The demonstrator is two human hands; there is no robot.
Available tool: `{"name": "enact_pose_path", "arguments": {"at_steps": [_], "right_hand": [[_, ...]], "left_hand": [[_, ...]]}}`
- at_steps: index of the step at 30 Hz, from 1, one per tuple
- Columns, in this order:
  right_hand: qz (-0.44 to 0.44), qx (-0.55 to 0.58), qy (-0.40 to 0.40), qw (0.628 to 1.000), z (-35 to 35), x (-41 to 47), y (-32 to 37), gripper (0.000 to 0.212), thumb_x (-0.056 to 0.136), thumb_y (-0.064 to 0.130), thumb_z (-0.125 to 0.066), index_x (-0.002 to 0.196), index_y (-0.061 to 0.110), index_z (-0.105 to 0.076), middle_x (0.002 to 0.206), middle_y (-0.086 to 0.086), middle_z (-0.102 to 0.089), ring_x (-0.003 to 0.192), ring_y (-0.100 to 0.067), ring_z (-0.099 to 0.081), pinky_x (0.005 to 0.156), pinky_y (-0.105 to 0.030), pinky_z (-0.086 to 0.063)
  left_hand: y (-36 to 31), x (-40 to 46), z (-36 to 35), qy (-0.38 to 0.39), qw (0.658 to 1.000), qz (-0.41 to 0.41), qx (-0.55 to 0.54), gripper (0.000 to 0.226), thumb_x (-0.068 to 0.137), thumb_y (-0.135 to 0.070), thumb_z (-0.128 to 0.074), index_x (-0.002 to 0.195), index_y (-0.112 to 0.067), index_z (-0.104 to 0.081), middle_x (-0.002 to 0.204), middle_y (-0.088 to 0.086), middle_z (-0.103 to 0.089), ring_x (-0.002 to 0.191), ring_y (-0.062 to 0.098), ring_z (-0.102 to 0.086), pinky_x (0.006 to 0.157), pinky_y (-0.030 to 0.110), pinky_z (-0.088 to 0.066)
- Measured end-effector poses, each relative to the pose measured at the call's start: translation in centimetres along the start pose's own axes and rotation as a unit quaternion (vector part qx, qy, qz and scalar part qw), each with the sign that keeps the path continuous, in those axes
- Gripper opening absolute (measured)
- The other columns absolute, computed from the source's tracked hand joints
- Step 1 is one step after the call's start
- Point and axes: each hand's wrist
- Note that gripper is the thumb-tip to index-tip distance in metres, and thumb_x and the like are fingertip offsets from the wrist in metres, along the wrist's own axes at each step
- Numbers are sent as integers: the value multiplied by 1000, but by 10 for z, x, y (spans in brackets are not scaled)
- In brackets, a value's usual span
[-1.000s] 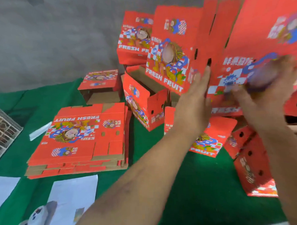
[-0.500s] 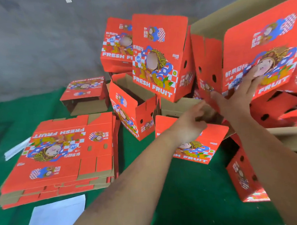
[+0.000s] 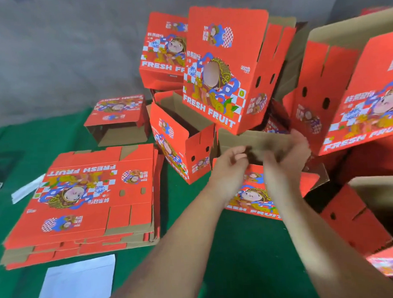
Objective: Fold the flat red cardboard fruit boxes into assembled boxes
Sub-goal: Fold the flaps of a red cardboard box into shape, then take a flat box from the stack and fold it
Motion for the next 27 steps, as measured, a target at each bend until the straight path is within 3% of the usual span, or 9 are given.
{"name": "enact_pose_path", "arguments": {"at_steps": [3,7,9,16,18,21,24,26,27], "right_hand": [[12,22,121,992,-26,-42,-10,57,87,4,-60,140,20,-48,138,-6,-45,125,-21,-54,108,-44,-47],[80,29,234,969,-54,-79,-14,60,82,-13,-60,125,28,-59,124,7,-55,119,-14,-57,102,-35,-50],[98,15,260,961,-69,-90,-15,58,80,-10,-60,126,26,-60,122,16,-52,120,-6,-55,101,-24,-46],[-129,-64,459,877,-132,-133,-27,61,95,5,-57,150,29,-46,147,-5,-52,124,-27,-60,108,-46,-49],[-133,-86,491,857,-145,-143,-29,64,95,13,-56,154,33,-41,152,-4,-48,119,-24,-62,106,-44,-50],[-133,-91,509,846,-159,-151,-29,68,94,14,-55,157,33,-38,158,-3,-43,107,-16,-54,106,-44,-47],[-136,-102,506,845,-170,-150,-33,67,95,12,-55,158,30,-37,160,-4,-42,118,-17,-56,112,-41,-44],[-146,-107,509,842,-176,-149,-36,67,96,11,-53,158,30,-36,160,-5,-41,112,-18,-54,101,-34,-44],[-161,-103,510,839,-178,-150,-37,67,96,10,-52,159,29,-35,161,-6,-41,108,-18,-52,95,-33,-42]], "left_hand": [[12,-2,12,-56,998,7,-13,24,106,-9,-53,126,-9,-66,123,12,-72,115,26,-69,106,40,-53],[32,-10,39,-122,992,-9,-20,23,103,-6,-52,113,-13,-71,104,1,-77,90,8,-72,79,20,-56],[42,-15,59,-163,986,-6,-24,22,102,-5,-53,110,-13,-72,106,4,-77,94,8,-73,81,20,-55],[83,-27,144,-312,949,37,35,32,97,-2,-52,123,-15,-66,125,2,-69,116,18,-64,107,36,-50],[98,-32,167,-332,939,68,66,35,96,-6,-53,127,-16,-65,128,-5,-68,113,10,-66,100,29,-51],[114,-30,184,-336,937,93,13,32,97,-5,-52,120,-22,-67,107,-23,-66,88,-14,-63,83,15,-49],[121,-23,192,-310,947,84,22,33,96,-5,-51,100,-34,-65,93,-27,-70,80,-22,-62,68,2,-46],[125,-21,204,-298,938,89,150,31,97,-14,-54,114,-38,-63,119,-19,-69,100,-17,-63,83,10,-51],[131,-21,212,-285,916,110,260,37,97,-21,-55,131,-36,-60,137,-8,-63,121,0,-61,102,25,-49]]}}
Point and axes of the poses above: each hand's wrist, its own x-axis towards the middle knuckle, its own z-axis out of the back of the hand, y = z × x
